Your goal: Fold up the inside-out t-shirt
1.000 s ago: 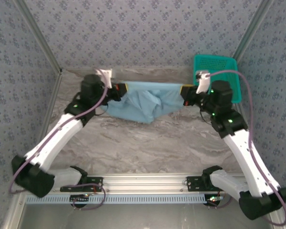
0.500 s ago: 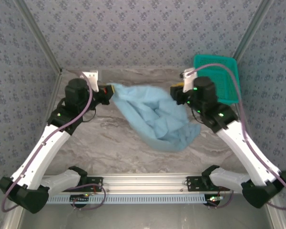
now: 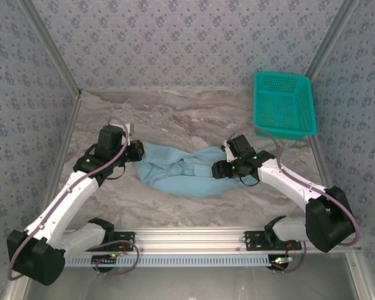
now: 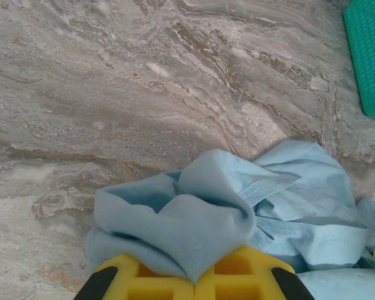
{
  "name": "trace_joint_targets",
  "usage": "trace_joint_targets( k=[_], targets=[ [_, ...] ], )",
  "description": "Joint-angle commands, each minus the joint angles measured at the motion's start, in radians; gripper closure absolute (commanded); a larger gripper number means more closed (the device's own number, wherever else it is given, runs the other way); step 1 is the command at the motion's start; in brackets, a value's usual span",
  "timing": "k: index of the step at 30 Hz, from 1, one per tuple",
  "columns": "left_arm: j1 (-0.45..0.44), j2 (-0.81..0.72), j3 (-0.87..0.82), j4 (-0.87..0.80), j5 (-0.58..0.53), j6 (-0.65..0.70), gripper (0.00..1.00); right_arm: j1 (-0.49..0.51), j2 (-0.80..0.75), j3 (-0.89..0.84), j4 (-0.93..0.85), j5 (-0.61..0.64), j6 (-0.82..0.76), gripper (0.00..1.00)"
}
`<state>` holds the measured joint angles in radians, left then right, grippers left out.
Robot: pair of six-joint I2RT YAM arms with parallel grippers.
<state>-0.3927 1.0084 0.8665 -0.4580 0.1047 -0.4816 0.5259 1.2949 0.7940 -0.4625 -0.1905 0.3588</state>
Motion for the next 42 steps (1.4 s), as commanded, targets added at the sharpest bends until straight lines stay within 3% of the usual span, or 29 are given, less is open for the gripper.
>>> trace_joint_targets(
  k=[1,6,11,16,23,26,28,30,33,35,38,42],
  targets=[
    [0.003,-0.017,-0.003,0.033,0.023,-0.004,1.00,0.003,0.043,0.002,0.120,-0.108,0.076,0.35],
    [0.003,-0.023,-0.004,0.042,0.024,-0.007,1.00,0.005,0.087,-0.022,0.193,-0.119,0.103,0.41],
    [0.003,-0.027,-0.007,0.043,0.024,-0.005,1.00,0.003,0.118,0.001,0.215,-0.119,0.098,0.68],
    [0.005,-0.030,-0.003,0.038,0.012,-0.002,1.00,0.003,0.096,0.048,0.150,-0.077,0.061,0.84],
    [0.065,-0.068,0.035,0.049,-0.013,-0.035,1.00,0.009,-0.073,0.210,-0.115,0.194,-0.096,0.91],
    [0.089,-0.110,0.108,0.078,-0.031,-0.038,1.00,0.016,-0.200,0.321,-0.134,0.311,-0.205,0.97],
    [0.088,-0.144,0.175,0.098,-0.051,-0.025,1.00,0.014,-0.283,0.387,-0.104,0.318,-0.237,1.00],
    [0.090,-0.177,0.236,0.122,-0.050,-0.021,1.00,0.014,-0.347,0.446,-0.030,0.289,-0.242,1.00],
    [0.089,-0.196,0.304,0.083,-0.063,-0.001,1.00,0.002,-0.341,0.475,-0.128,0.299,-0.211,0.96],
    [0.089,-0.190,0.292,0.046,-0.064,-0.008,1.00,-0.002,-0.317,0.376,-0.180,0.252,-0.146,0.83],
    [0.088,-0.177,0.205,0.068,-0.011,-0.058,1.00,0.016,-0.292,0.190,-0.063,0.139,-0.021,0.67],
    [0.089,-0.164,0.116,0.075,-0.008,-0.074,1.00,0.102,-0.218,0.039,0.120,0.071,0.086,0.60]
  ],
)
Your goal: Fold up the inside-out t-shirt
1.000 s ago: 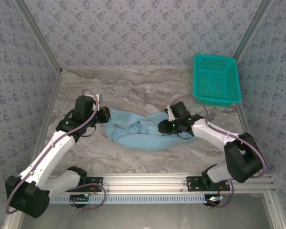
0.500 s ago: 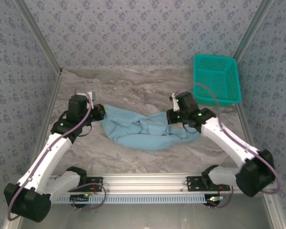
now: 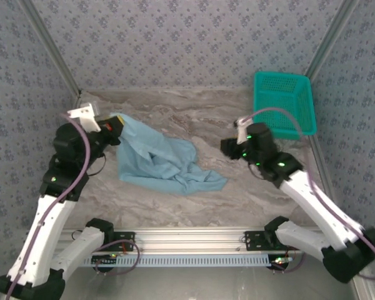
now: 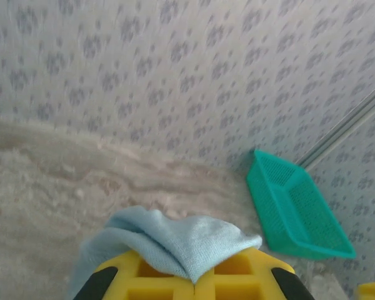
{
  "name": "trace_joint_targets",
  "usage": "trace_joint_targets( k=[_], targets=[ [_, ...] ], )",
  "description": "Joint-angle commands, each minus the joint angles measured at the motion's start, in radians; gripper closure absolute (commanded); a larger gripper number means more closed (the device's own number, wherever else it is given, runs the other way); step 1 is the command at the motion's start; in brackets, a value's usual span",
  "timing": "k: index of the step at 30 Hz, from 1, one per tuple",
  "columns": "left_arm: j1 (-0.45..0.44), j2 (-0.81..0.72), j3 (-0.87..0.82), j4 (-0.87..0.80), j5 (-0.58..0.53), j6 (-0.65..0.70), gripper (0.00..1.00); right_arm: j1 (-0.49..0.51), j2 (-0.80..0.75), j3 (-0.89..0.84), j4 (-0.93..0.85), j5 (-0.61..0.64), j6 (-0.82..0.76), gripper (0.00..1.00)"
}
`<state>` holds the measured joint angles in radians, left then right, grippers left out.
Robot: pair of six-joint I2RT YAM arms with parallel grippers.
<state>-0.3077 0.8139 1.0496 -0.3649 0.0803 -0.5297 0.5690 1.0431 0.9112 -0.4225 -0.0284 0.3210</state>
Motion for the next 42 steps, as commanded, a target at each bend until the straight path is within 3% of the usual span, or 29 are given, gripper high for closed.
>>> trace_joint_targets(
  k=[1,6,9,18,28,31,38,42],
  targets=[
    [0.004,0.038,-0.082,-0.020,0.011,-0.022,1.00,0.090,0.067,-0.107,0.146,-0.098,0.148,0.57],
    [0.004,0.059,-0.118,-0.009,0.006,-0.012,1.00,0.207,0.310,-0.129,0.420,-0.162,0.212,0.44],
    [0.004,0.070,-0.119,-0.007,0.009,-0.006,1.00,0.234,0.434,-0.082,0.485,-0.183,0.213,0.43],
    [0.007,0.077,-0.119,-0.008,0.005,0.013,1.00,0.267,0.653,0.050,0.528,-0.242,0.212,0.48],
    [0.012,0.073,-0.120,-0.008,0.008,0.019,1.00,0.272,0.751,0.099,0.540,-0.252,0.233,0.47],
    [0.012,0.073,-0.124,-0.009,0.007,0.020,1.00,0.274,0.768,0.119,0.556,-0.255,0.234,0.55],
    [0.018,0.068,-0.132,-0.010,0.009,0.022,1.00,0.276,0.780,0.143,0.566,-0.275,0.257,0.88],
    [0.022,0.068,-0.134,-0.010,0.008,0.025,1.00,0.269,0.734,0.153,0.511,-0.260,0.217,1.00]
  ],
)
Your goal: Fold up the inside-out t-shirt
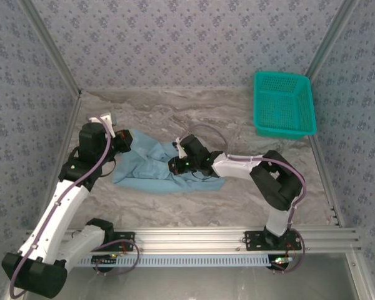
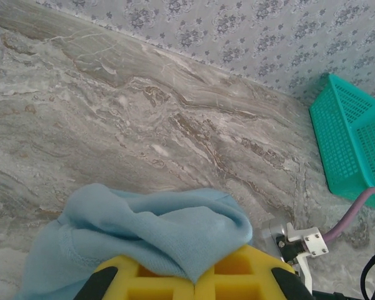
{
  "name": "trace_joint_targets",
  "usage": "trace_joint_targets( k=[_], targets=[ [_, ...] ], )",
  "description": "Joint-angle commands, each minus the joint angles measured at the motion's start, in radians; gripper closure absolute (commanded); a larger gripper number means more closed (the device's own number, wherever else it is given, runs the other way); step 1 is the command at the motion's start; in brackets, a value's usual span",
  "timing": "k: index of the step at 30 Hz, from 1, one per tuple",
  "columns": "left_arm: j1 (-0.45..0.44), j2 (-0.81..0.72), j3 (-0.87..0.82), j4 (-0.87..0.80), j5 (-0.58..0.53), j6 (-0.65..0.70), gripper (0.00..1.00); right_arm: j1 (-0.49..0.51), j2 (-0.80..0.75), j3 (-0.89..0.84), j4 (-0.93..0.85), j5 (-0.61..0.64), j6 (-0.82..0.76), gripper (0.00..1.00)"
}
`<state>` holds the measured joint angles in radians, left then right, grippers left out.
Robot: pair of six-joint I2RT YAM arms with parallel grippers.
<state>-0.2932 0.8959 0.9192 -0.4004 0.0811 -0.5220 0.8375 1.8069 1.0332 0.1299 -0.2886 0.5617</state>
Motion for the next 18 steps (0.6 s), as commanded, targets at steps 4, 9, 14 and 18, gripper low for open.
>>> trace_joint_targets(
  k=[4,9,14,18],
  targets=[
    [0.021,-0.028,0.014,0.026,0.002,0.007,1.00,-0.030,-0.180,0.063,-0.210,0.066,-0.152,1.00],
    [0.022,-0.114,0.083,0.064,0.025,-0.023,1.00,-0.055,-0.597,0.205,-0.563,0.388,-0.420,1.00],
    [-0.013,-0.178,0.078,0.077,0.110,-0.073,1.00,-0.021,-0.831,0.260,-0.760,0.519,-0.470,1.00],
    [-0.084,-0.246,0.057,0.000,0.103,-0.047,1.00,0.015,-0.957,0.254,-0.867,0.602,-0.454,1.00]
  ],
)
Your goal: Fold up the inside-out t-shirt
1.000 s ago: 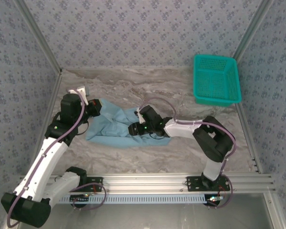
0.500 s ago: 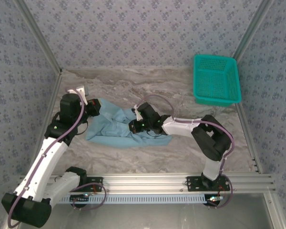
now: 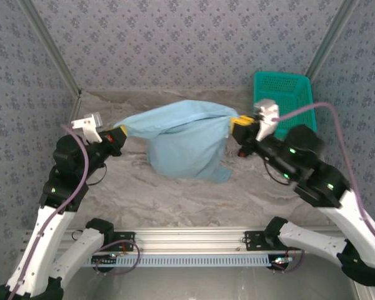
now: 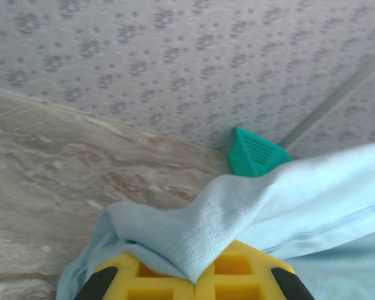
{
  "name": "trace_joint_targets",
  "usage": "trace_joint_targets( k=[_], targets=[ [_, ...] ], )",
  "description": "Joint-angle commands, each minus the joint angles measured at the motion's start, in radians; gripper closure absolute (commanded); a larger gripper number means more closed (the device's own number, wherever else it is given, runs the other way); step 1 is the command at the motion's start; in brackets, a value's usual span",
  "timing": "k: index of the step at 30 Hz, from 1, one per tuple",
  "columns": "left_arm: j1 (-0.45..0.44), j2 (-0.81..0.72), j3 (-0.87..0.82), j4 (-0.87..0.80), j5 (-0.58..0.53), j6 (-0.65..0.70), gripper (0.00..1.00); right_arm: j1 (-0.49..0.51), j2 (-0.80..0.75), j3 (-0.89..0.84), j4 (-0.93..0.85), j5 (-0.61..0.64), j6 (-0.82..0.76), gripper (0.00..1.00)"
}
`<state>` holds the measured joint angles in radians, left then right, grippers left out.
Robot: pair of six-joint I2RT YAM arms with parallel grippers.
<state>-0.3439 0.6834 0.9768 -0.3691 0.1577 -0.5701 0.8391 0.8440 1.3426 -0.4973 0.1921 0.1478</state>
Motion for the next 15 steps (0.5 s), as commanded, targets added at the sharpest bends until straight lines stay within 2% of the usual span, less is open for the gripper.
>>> trace_joint_targets(
  k=[1,4,6,8,9,11,13,15],
  targets=[
    [-0.044,-0.045,-0.005,-0.046,0.006,0.014,1.00,0.013,-0.016,-0.071,-0.243,0.129,-0.063,1.00],
    [-0.050,-0.018,-0.019,-0.034,-0.075,0.019,1.00,-0.030,-0.010,-0.103,-0.184,0.189,-0.086,1.00],
    [-0.050,0.062,-0.009,0.034,-0.146,0.013,1.00,-0.123,0.057,-0.093,-0.110,0.199,-0.108,1.00],
    [-0.035,0.187,0.060,0.099,-0.217,0.041,1.00,-0.277,0.158,-0.036,-0.008,0.116,-0.103,1.00],
    [-0.009,0.267,0.124,0.126,-0.241,0.055,1.00,-0.380,0.236,0.024,0.062,0.050,-0.091,1.00],
    [0.066,0.404,0.274,0.182,-0.206,0.067,1.00,-0.487,0.358,0.168,0.153,-0.028,-0.082,1.00],
    [0.130,0.520,0.490,0.195,-0.170,0.082,1.00,-0.533,0.479,0.392,0.196,-0.056,-0.097,1.00],
    [0.143,0.587,0.681,0.212,-0.177,0.137,1.00,-0.536,0.559,0.600,0.230,-0.067,-0.120,1.00]
  ],
)
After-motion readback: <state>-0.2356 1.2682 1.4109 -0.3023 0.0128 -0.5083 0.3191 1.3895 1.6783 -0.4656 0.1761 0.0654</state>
